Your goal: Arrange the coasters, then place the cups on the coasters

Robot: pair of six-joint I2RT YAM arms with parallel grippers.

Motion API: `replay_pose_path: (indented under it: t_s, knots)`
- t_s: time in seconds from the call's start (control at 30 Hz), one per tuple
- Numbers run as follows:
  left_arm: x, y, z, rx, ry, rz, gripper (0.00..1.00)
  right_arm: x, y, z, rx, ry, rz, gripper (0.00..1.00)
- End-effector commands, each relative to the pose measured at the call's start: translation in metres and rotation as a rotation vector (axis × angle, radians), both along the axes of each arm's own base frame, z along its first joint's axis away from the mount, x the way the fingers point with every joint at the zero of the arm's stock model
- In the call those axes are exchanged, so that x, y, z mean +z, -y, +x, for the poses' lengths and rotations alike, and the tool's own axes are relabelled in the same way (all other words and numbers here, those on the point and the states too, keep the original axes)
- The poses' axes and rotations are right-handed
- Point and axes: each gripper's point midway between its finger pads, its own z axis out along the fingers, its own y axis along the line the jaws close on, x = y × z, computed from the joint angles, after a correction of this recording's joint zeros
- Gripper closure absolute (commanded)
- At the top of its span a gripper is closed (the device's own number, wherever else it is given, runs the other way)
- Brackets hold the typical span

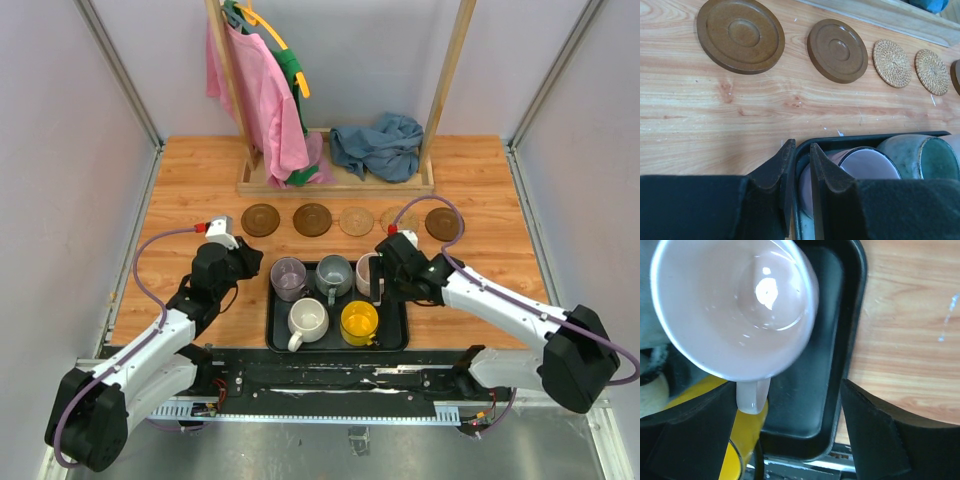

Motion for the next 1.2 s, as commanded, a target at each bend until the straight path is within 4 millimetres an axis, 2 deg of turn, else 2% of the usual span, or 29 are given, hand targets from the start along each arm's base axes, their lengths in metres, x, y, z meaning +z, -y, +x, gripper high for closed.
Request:
replay_pose_path:
  t_s: [0.0,0.17,0.37,0.63,0.8,1.0,1.17]
  knots:
    - [0.003,0.003,0.0,-0.01,0.019,-0.016,0.77,-0.001,0.029,-0.016,-0.032,-0.01,-0.102,0.19]
    - [0.002,0.003,0.0,-0.009,0.015,-0.016,0.77,0.006,0.036,-0.019,-0.031,0.004,-0.115,0.2]
    - [0.002,0.002,0.0,-0.002,0.018,-0.016,0.78,0.012,0.016,-0.015,0.05,0.006,-0.056,0.2]
    - [0.001,0.001,0.0,0.004,0.018,-0.008,0.77,0.0,-0.003,-0.008,0.122,-0.021,-0.047,0.28]
    - [-0.001,0.0,0.001,0.007,0.015,-0.004,0.77,-0.004,-0.005,-0.001,0.115,-0.007,-0.058,0.31]
    - [-0.002,0.0,0.0,0.001,0.009,0.001,0.77,-0.013,-0.006,0.0,0.101,-0.001,-0.049,0.39]
    - [-0.002,0.0,0.0,0.001,0.007,0.002,0.77,-0.017,-0.004,0.0,0.09,0.003,-0.046,0.41]
